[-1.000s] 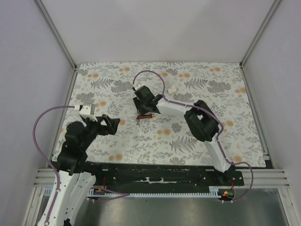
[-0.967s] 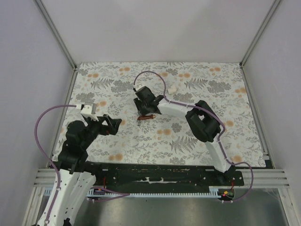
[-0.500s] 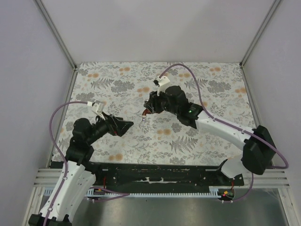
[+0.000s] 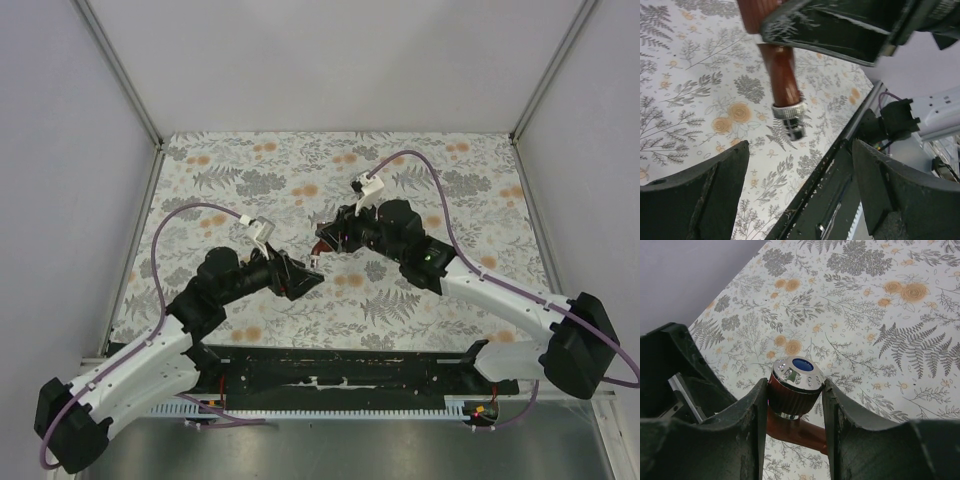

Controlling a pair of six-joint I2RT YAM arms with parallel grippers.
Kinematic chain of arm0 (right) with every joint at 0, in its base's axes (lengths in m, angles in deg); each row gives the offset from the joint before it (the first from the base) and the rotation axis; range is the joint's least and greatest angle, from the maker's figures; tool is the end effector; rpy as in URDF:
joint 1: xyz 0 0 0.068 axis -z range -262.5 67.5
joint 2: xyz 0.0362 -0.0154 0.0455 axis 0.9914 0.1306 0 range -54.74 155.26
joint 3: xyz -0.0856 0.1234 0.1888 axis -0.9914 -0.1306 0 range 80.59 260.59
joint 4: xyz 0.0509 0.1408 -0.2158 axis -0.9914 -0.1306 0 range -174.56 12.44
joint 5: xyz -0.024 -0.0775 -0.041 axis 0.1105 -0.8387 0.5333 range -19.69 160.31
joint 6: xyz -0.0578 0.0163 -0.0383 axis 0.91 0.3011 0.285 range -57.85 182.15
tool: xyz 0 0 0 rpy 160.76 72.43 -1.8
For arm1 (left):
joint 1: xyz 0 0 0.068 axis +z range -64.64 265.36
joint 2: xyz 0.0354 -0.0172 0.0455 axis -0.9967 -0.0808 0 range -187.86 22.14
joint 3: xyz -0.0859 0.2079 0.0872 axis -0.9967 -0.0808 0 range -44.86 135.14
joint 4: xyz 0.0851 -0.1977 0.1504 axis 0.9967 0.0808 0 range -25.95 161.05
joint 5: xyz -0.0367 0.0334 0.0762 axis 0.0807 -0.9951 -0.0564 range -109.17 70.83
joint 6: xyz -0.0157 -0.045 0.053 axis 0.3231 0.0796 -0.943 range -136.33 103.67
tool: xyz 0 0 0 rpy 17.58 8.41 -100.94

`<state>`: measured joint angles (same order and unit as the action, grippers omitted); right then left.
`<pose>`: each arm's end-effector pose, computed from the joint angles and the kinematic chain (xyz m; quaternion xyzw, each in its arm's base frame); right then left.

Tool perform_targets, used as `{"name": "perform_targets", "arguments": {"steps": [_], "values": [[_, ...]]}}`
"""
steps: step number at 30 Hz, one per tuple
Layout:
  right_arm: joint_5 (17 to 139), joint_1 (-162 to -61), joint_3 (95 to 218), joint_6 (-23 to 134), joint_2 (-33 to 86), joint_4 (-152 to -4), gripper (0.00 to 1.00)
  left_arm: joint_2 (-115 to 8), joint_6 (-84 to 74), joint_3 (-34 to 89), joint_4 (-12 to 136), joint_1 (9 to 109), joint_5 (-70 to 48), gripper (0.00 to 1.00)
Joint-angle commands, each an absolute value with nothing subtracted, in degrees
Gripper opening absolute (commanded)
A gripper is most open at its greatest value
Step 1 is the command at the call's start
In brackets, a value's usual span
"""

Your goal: Install the water faucets

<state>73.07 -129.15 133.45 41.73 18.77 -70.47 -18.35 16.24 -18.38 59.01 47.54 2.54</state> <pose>0.2277 0.2454 0.2735 -0.1927 0.7616 0.3575 0.5051 0.1640 -0.1548 0.2422 0.1564 0.7402 -0.4848 0.4388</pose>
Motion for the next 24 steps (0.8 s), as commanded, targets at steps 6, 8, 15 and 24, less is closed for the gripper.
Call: {"name": "perform_targets", "arguments": {"steps": [6, 8, 15, 24], "values": [[72.95, -129.17, 132.10, 40.00, 14.43, -66.75, 0.06, -26.37, 12.24, -13.05, 51.74, 43.97, -7.66, 0.77], [72.77, -129.17, 132.01, 40.00, 14.08, -66.93, 0.06, -27.60, 11.44, -12.34, 51.39, 43.09, -8.01, 0.70], [72.51, -129.17, 131.04, 39.39, 13.20, -67.28, 0.09, -29.63, 10.04, -12.43, 49.89, 41.51, -7.49, 0.10], [65.83, -129.17, 138.77, 32.46, 11.97, -88.17, 0.76, -29.97, 0.11, -9.18, 60.97, 32.29, -32.42, 0.02]]}}
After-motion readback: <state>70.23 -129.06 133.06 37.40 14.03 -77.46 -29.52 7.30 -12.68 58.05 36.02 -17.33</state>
